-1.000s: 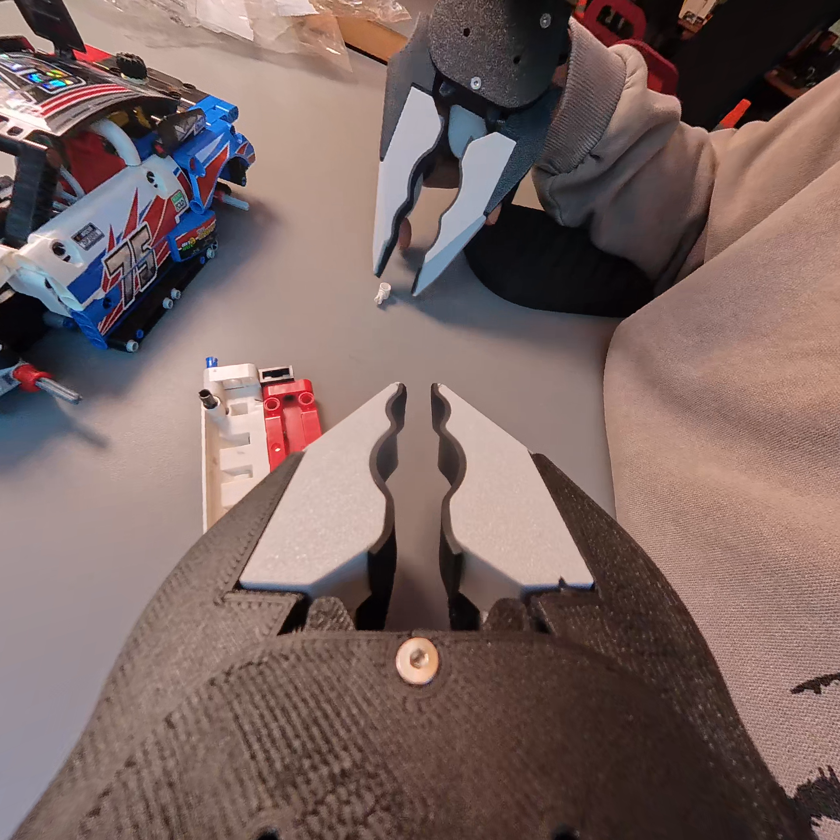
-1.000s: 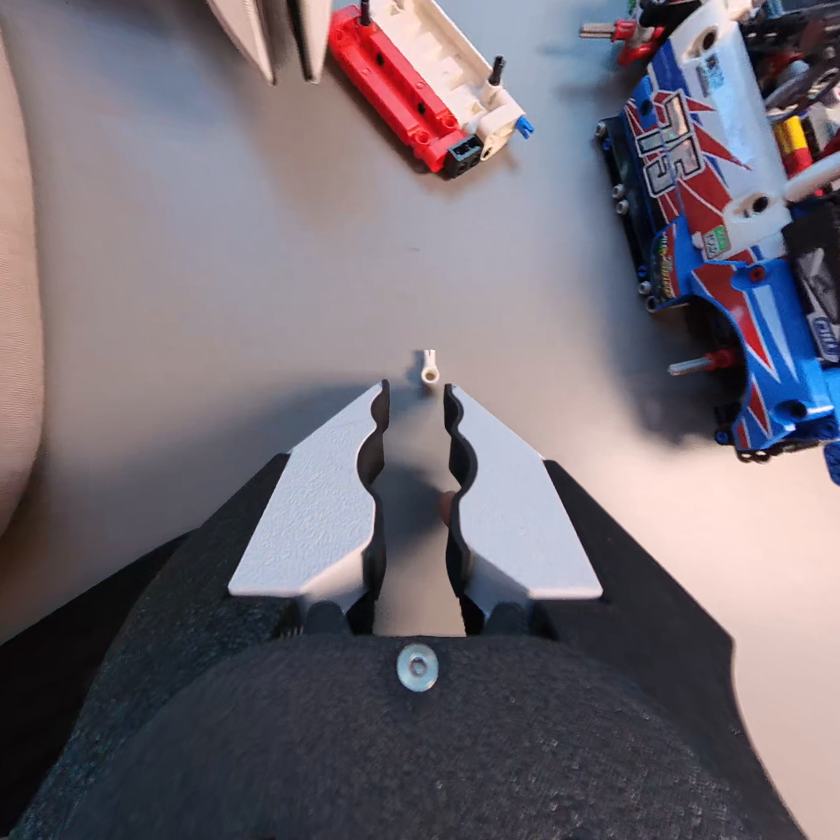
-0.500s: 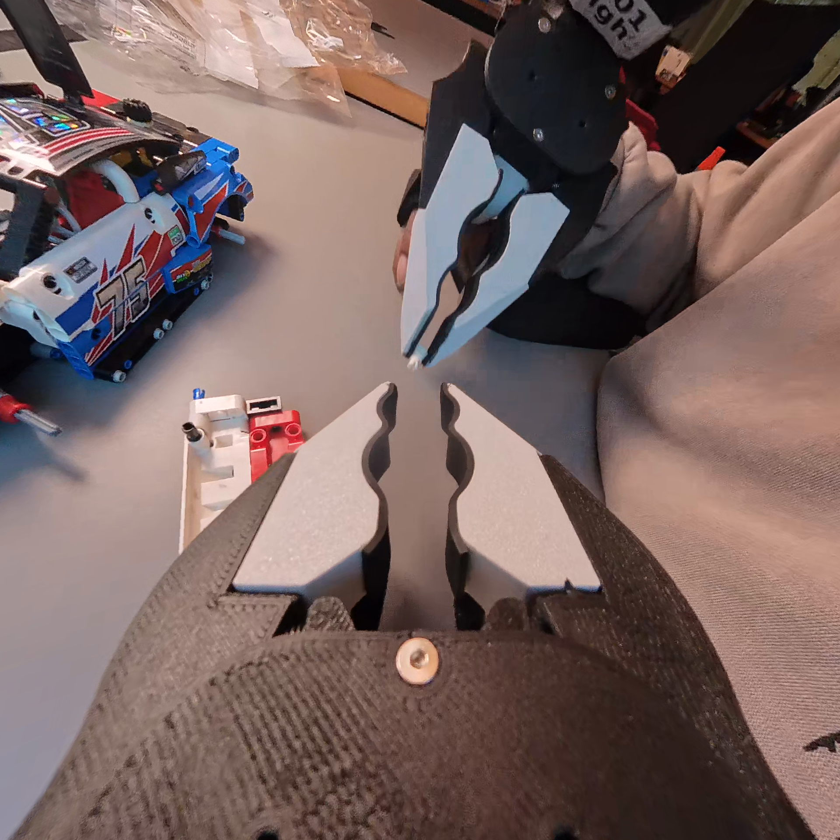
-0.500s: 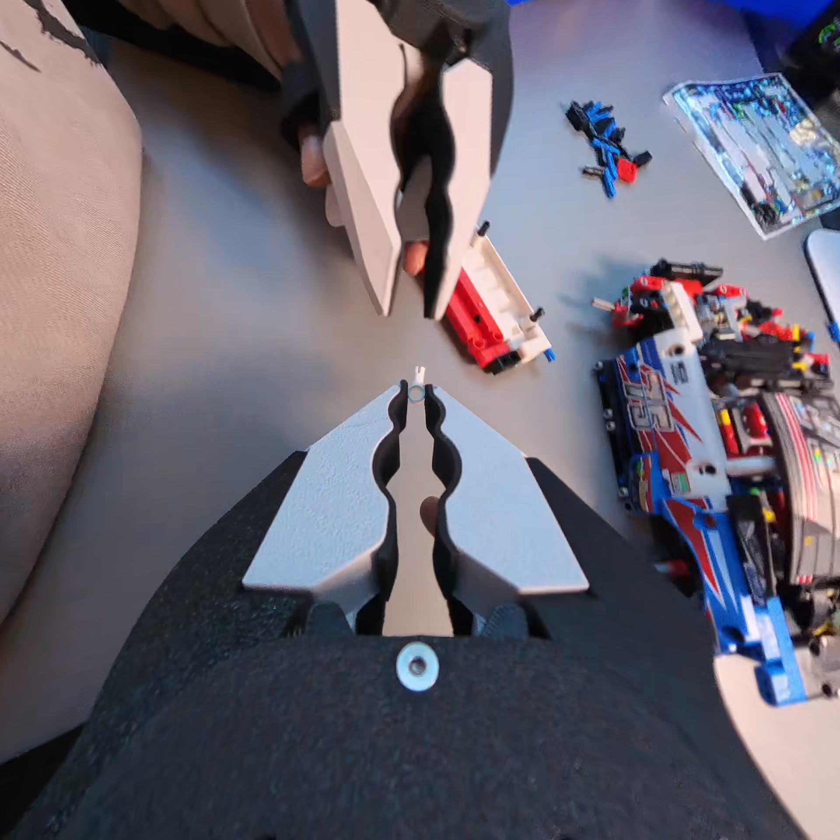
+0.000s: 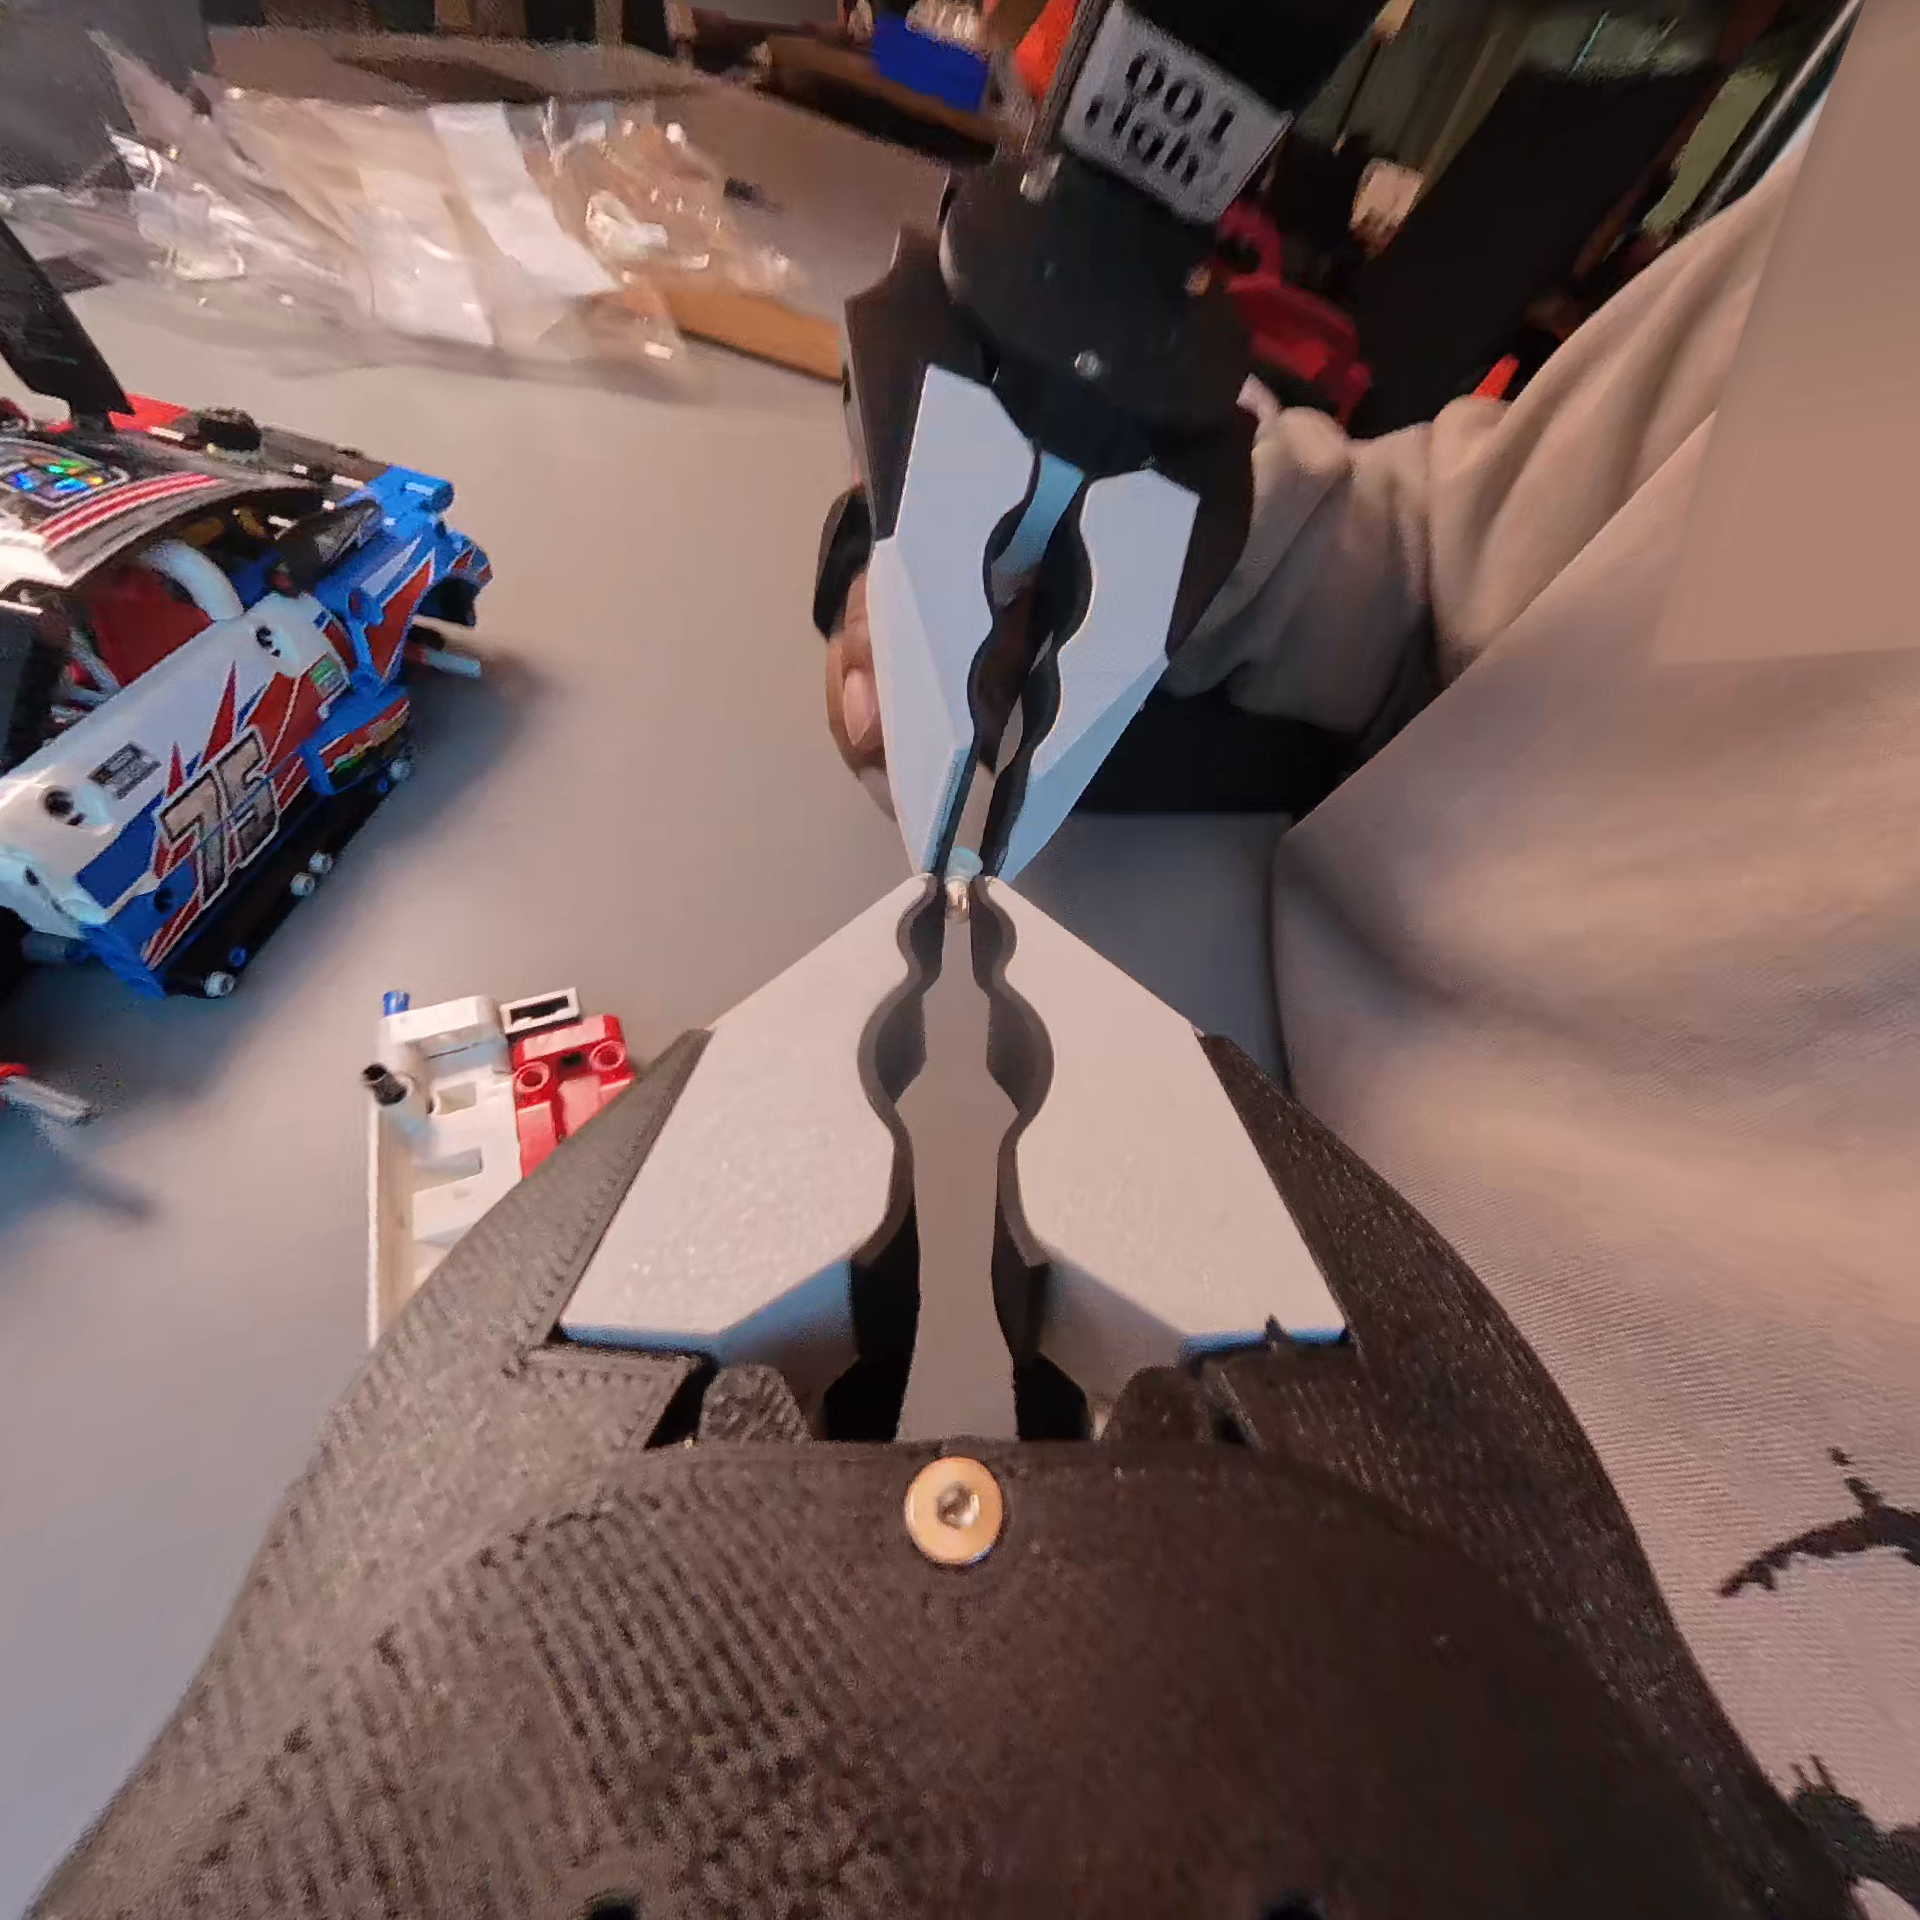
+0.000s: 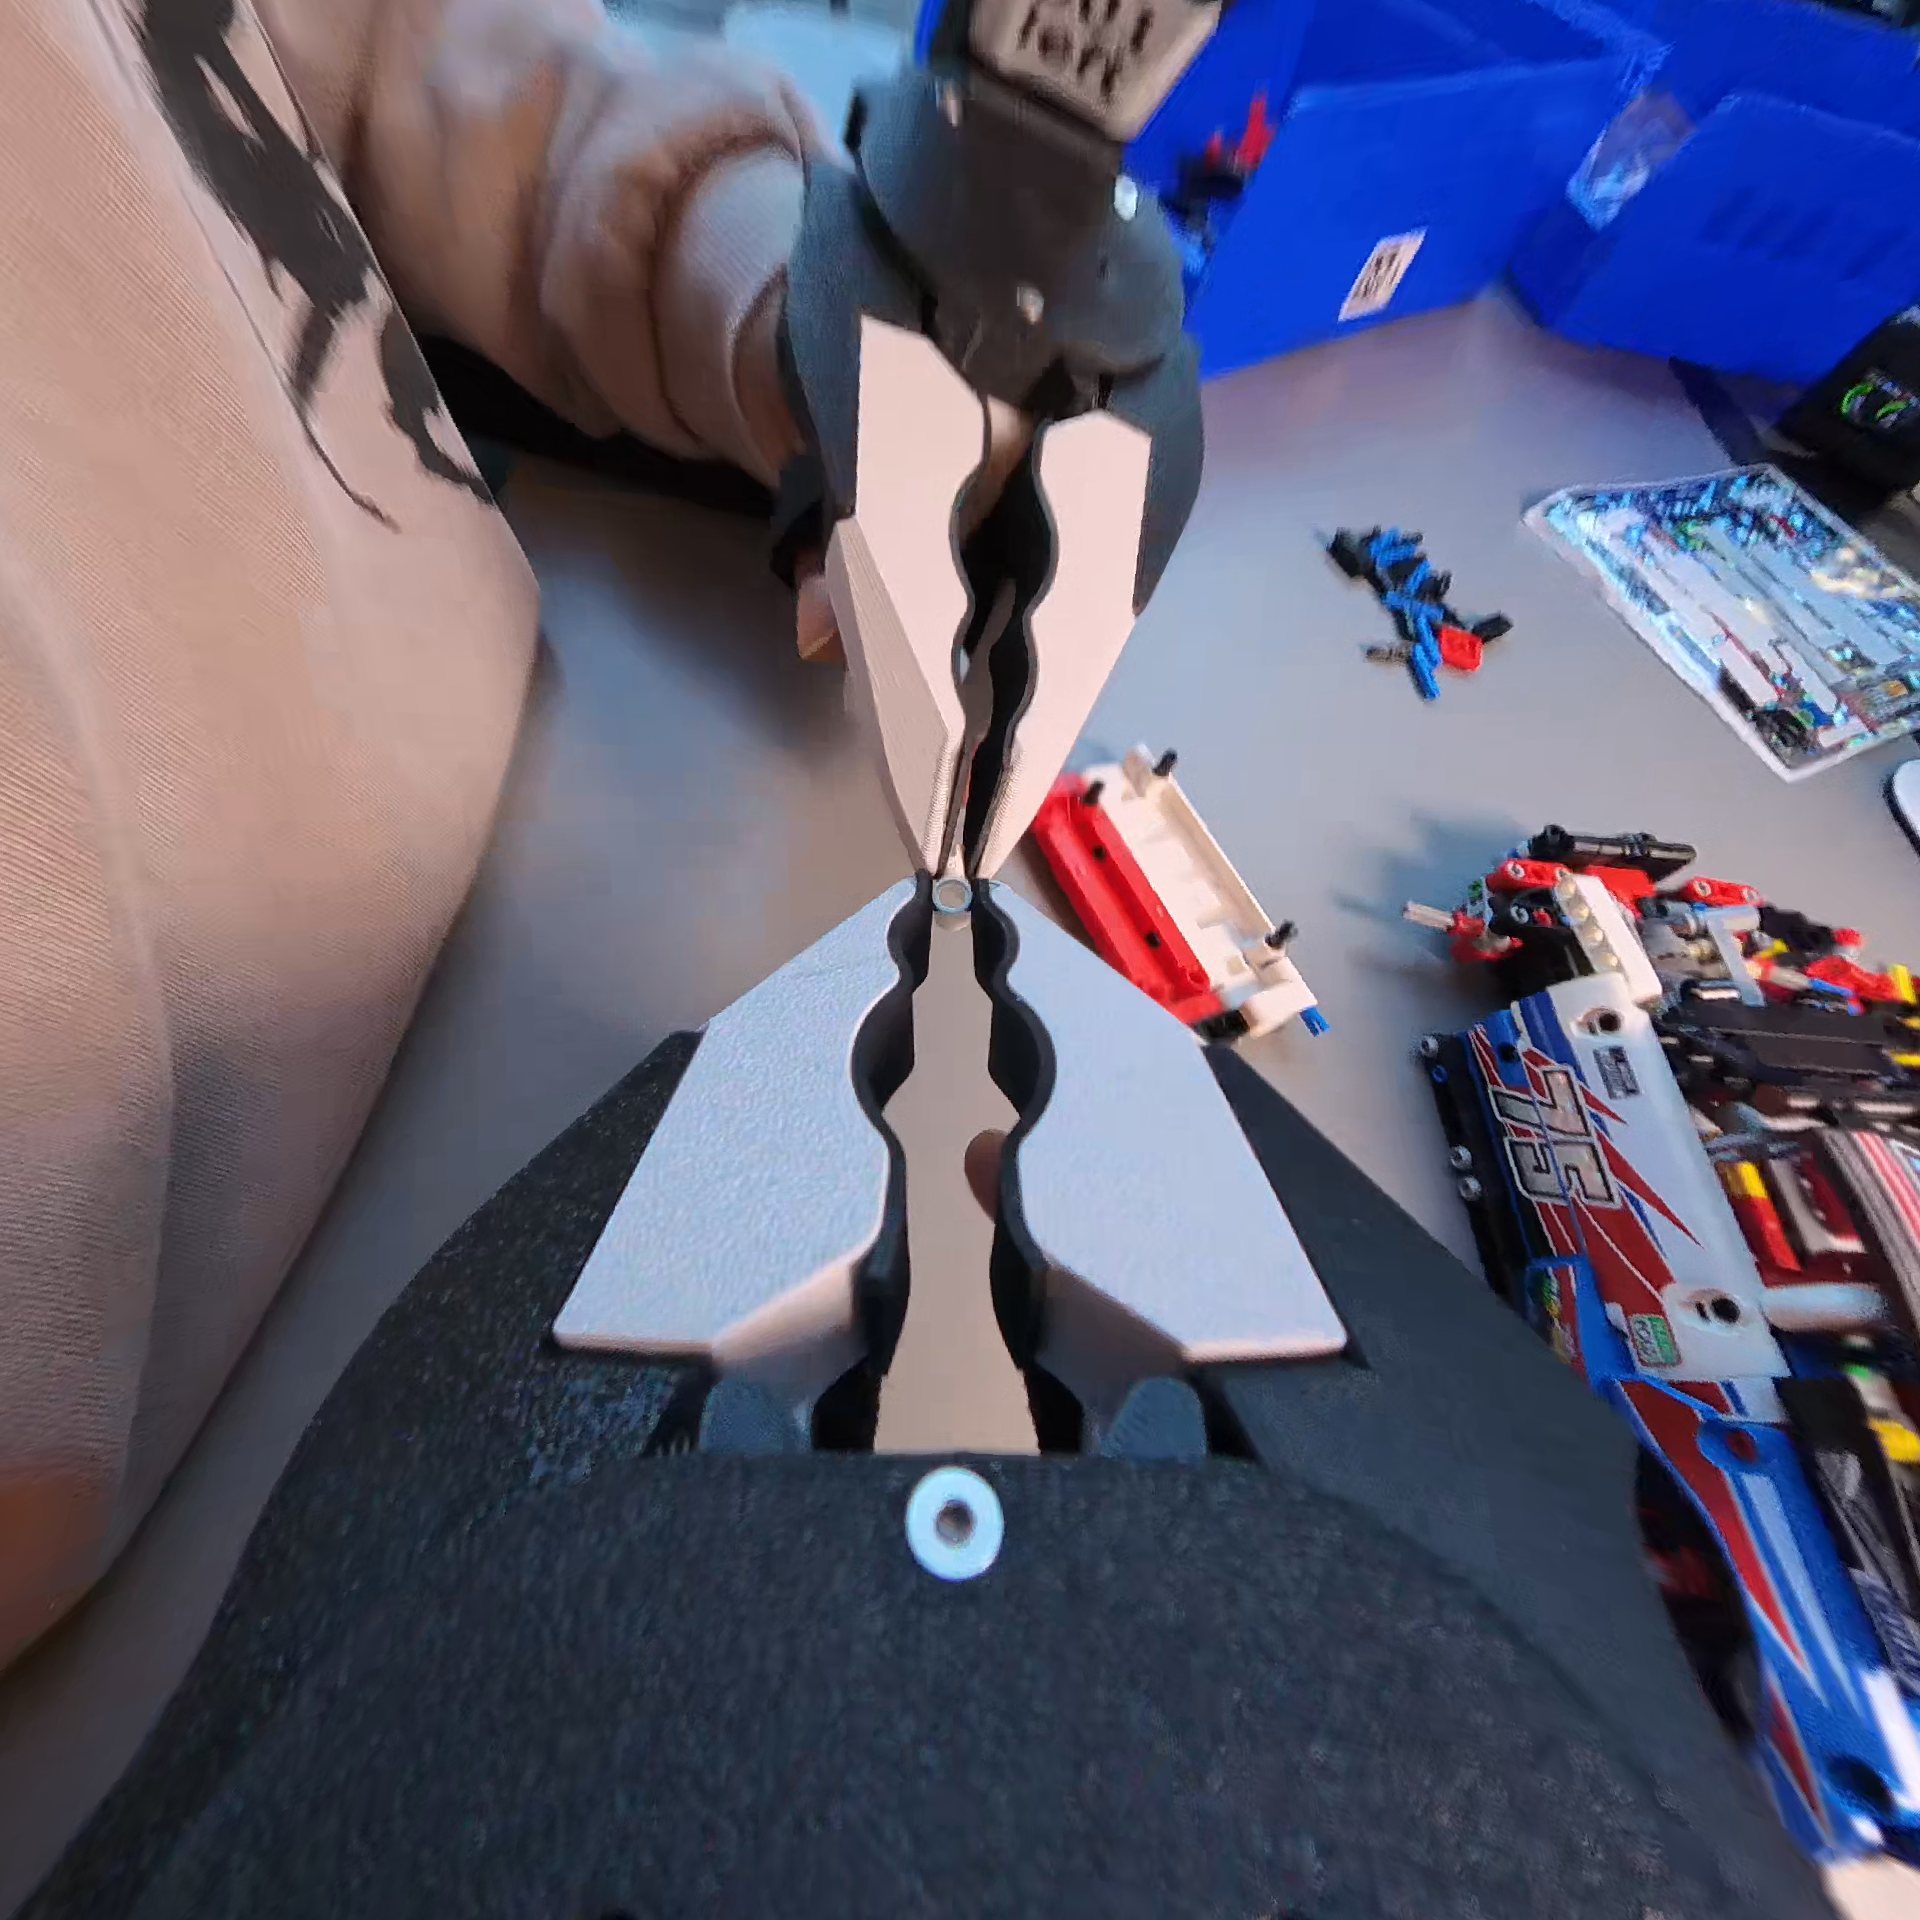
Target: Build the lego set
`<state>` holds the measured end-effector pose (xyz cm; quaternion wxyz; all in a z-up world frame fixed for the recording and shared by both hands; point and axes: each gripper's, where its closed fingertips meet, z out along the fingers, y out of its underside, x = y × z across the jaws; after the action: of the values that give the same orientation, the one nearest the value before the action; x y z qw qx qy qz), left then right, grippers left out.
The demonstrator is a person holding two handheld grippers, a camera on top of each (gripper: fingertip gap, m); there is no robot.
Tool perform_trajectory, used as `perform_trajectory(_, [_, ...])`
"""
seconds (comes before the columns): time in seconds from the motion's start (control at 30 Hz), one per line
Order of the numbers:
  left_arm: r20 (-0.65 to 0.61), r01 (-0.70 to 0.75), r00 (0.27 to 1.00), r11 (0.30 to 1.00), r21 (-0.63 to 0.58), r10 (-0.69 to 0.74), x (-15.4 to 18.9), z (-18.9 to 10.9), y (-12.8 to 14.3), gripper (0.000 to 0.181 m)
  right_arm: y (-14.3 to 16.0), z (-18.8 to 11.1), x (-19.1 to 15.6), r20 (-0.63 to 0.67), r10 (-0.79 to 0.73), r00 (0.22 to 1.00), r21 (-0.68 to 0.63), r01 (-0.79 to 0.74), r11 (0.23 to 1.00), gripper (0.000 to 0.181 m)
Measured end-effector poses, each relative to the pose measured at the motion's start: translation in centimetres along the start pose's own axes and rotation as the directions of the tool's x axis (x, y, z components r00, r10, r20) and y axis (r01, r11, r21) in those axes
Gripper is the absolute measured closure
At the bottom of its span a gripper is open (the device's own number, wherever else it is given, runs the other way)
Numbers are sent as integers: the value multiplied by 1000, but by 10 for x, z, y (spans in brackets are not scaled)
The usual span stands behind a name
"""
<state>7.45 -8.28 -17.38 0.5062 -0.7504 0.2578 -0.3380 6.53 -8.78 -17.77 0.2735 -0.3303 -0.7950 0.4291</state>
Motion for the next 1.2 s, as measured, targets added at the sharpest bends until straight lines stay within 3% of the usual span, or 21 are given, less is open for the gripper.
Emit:
perform_trajectory(0.03, [-49,40,998,997,60,-38,4,-4,-9,179,-10,-4,0,15,31,999,81,-32,996,177])
perform_trajectory(0.1, [-137,119,985,982,145,-100,11,-11,-22,179,-26,-11,-1,44,76,996,196,-84,977,176])
perform_trajectory(0.23, [-181,144,978,968,205,-107,15,-15,-32,179,-39,-17,-2,71,115,991,290,-131,948,175])
perform_trajectory(0.97, [-222,218,961,948,232,-167,15,-17,-36,179,-40,-18,1,11,78,997,295,-78,952,177])
perform_trajectory(1.1, [-171,212,969,957,198,-180,7,-17,-32,177,-35,-14,5,6,118,993,289,-115,950,177])
perform_trajectory(1.2, [31,112,993,993,45,-114,-26,-22,-17,152,-21,-17,22,-26,153,988,264,-141,954,177])
